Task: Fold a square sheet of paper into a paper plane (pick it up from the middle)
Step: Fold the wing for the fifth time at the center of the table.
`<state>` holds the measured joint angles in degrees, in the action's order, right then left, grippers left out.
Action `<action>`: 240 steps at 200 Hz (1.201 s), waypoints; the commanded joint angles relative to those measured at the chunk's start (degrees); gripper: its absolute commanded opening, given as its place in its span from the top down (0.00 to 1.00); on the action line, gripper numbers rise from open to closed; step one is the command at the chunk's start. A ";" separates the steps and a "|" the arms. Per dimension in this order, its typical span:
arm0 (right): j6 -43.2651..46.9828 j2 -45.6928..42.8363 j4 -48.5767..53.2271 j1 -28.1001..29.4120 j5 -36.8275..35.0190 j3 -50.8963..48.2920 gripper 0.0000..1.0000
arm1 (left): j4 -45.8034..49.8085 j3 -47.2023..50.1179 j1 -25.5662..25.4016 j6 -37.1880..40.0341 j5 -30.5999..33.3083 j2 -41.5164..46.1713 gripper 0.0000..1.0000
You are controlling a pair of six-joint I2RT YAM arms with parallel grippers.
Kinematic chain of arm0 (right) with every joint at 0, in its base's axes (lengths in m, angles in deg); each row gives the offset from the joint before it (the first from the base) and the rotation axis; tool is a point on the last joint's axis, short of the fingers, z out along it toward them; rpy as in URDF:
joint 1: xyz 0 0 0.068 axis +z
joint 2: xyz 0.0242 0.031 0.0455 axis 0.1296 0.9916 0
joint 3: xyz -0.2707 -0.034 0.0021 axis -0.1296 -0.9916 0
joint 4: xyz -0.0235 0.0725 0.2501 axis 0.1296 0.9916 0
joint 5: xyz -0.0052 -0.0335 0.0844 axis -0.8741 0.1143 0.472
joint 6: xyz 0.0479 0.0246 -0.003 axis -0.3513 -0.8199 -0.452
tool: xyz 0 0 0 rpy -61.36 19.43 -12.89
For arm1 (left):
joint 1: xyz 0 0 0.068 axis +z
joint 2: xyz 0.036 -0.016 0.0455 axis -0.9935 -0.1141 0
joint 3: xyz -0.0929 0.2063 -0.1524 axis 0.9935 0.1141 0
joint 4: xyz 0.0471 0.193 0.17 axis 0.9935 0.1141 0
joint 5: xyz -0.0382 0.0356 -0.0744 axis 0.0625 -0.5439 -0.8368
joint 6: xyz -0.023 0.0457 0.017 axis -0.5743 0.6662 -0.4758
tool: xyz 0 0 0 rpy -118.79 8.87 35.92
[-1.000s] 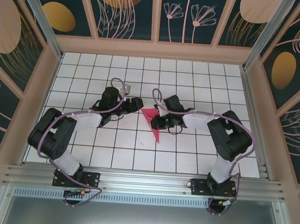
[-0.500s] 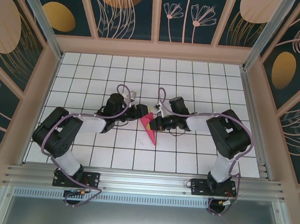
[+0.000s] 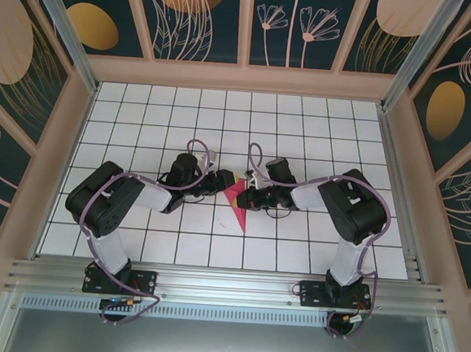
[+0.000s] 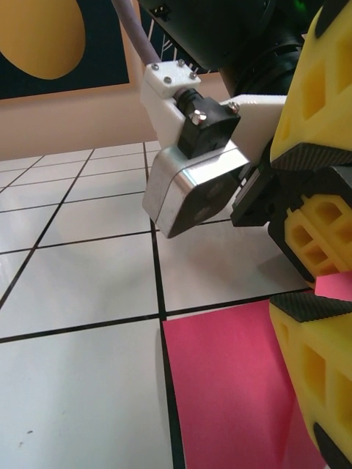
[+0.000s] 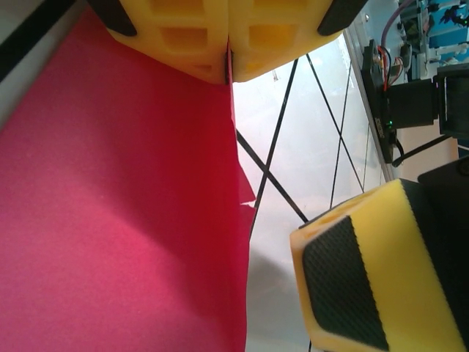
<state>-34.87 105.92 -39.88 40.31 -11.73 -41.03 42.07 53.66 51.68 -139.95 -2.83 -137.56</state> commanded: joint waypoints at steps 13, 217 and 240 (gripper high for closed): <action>-1.81 1.43 -3.86 -0.50 -1.64 -1.54 1.00 | -3.62 -0.10 -0.77 0.11 -0.74 -2.10 0.49; 0.43 -11.95 17.17 6.60 -32.09 2.36 0.57 | 0.13 -2.56 -1.17 1.09 1.05 -4.31 0.49; 0.22 -9.43 18.72 7.46 -34.91 4.14 0.56 | 0.22 -2.56 -1.15 1.09 0.90 -4.11 0.49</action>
<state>-35.46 93.92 -25.35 47.04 -40.58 -39.48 41.79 52.22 50.85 -139.88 -1.41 -142.83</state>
